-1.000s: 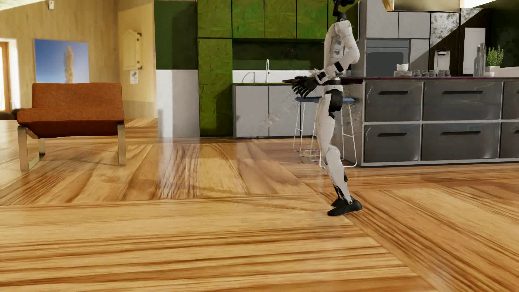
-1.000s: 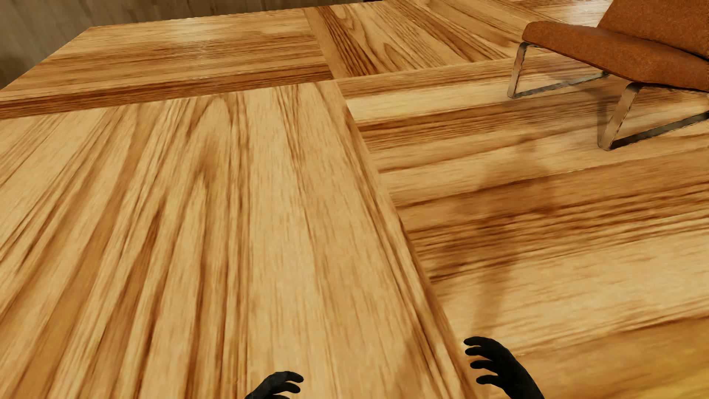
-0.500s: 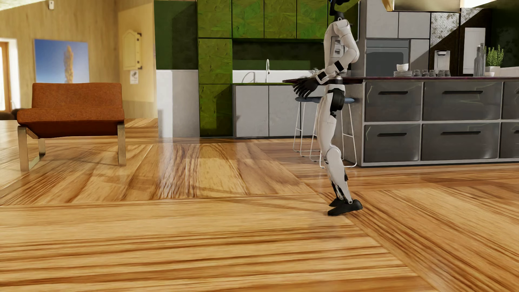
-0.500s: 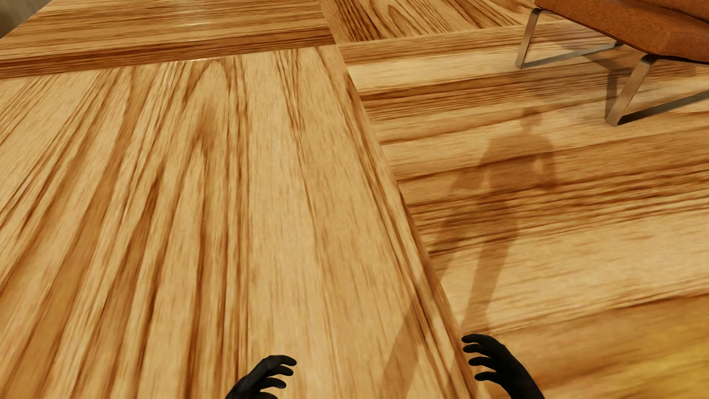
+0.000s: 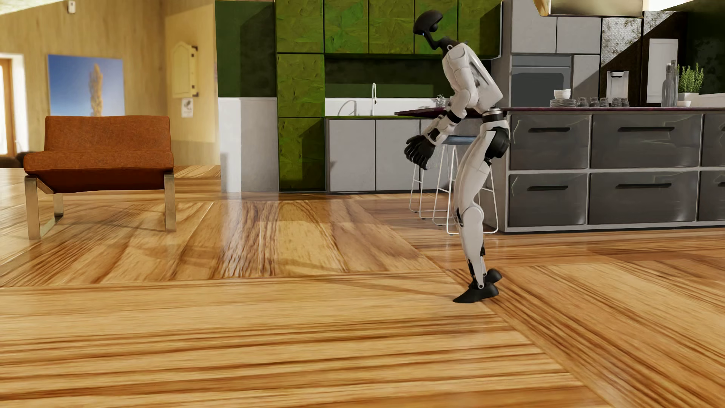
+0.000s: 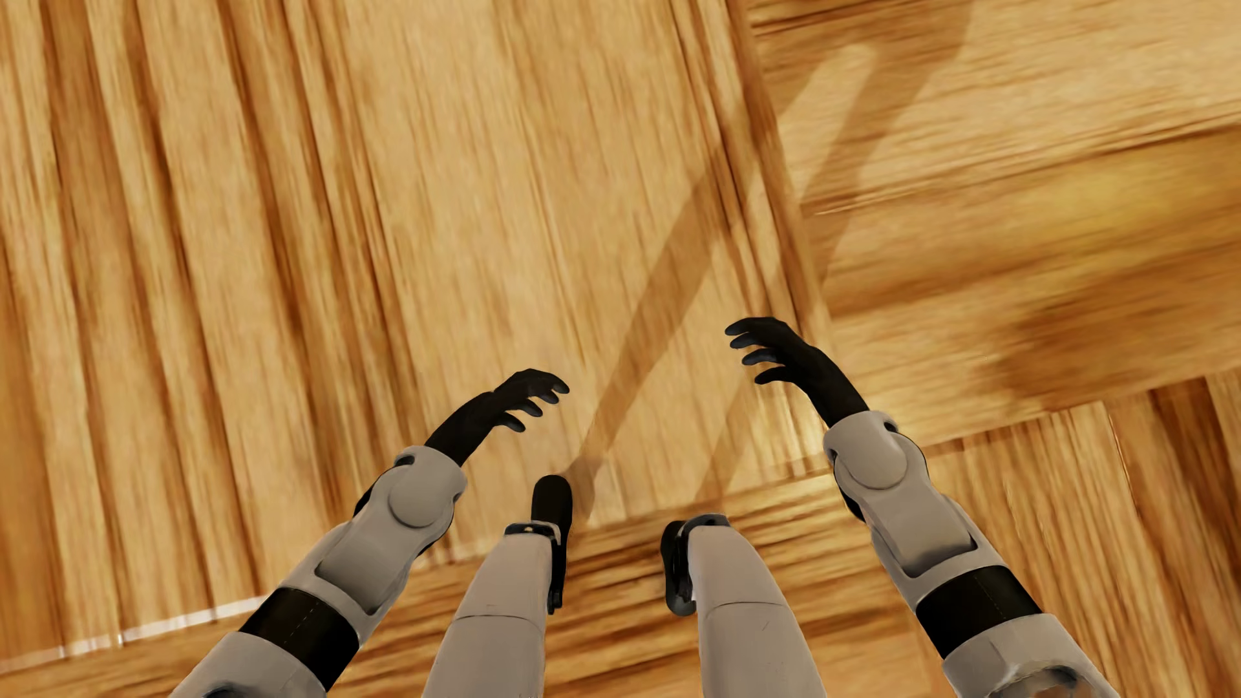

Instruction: Reach

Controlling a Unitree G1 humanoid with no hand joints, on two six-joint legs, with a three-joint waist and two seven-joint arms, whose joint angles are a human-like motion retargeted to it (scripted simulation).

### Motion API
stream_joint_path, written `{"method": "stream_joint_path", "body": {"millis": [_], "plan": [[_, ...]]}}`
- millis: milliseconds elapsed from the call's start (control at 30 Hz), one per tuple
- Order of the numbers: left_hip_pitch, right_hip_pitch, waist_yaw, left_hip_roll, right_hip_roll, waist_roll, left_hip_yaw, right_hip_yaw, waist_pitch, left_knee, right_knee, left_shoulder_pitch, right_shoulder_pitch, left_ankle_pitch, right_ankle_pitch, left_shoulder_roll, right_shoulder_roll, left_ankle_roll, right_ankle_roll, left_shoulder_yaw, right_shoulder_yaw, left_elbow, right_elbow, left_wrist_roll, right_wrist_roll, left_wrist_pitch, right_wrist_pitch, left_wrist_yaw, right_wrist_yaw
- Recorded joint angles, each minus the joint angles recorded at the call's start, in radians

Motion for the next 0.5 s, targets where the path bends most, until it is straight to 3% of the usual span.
{"method": "stream_joint_path", "body": {"millis": [133,200,233,333,367,400,500], "plan": [[-0.219,-0.19,-0.012,0.022,-0.013,-0.011,0.0,0.0,0.0,0.112,0.115,-0.334,-0.347,0.131,-0.028,0.044,-0.038,0.0,0.0,-0.076,0.113,0.166,0.165,0.0,0.0,0.0,0.0,0.0,0.0],[-0.316,-0.285,-0.017,0.037,-0.032,-0.03,0.0,0.0,0.0,0.205,0.213,-0.498,-0.518,0.135,-0.062,0.08,-0.058,0.0,0.0,-0.117,0.194,0.239,0.241,0.0,0.0,0.0,0.0,0.0,0.0],[-0.365,-0.336,-0.022,0.032,-0.058,-0.045,0.0,0.0,0.0,0.26,0.279,-0.577,-0.6,0.124,-0.088,0.09,-0.06,0.0,0.0,-0.119,0.174,0.285,0.272,0.0,0.0,0.0,0.0,0.0,0.0],[-0.526,-0.495,-0.014,0.076,-0.074,-0.054,0.0,0.0,0.0,0.496,0.493,-0.824,-0.831,0.024,-0.204,0.115,-0.08,0.0,0.0,-0.209,0.311,0.406,0.404,0.0,0.0,0.0,0.0,0.0,0.0],[-0.629,-0.579,-0.015,0.11,-0.068,-0.032,0.0,0.0,0.0,0.61,0.584,-0.886,-0.89,-0.029,-0.251,0.112,-0.08,0.0,0.0,-0.247,0.332,0.451,0.446,0.0,0.0,0.0,0.0,0.0,0.0],[-0.614,-0.581,-0.025,0.086,-0.108,-0.066,0.0,0.0,0.0,0.674,0.649,-0.967,-0.968,-0.076,-0.29,0.122,-0.081,0.0,0.0,-0.293,0.361,0.498,0.494,0.0,0.0,0.0,0.0,0.0,0.0],[-0.741,-0.707,-0.012,0.111,-0.104,-0.055,0.0,0.0,0.0,0.951,0.864,-1.155,-1.124,-0.235,-0.417,0.106,-0.101,0.0,0.0,-0.417,0.479,0.623,0.612,0.0,0.0,0.0,0.0,0.0,0.0]]}}
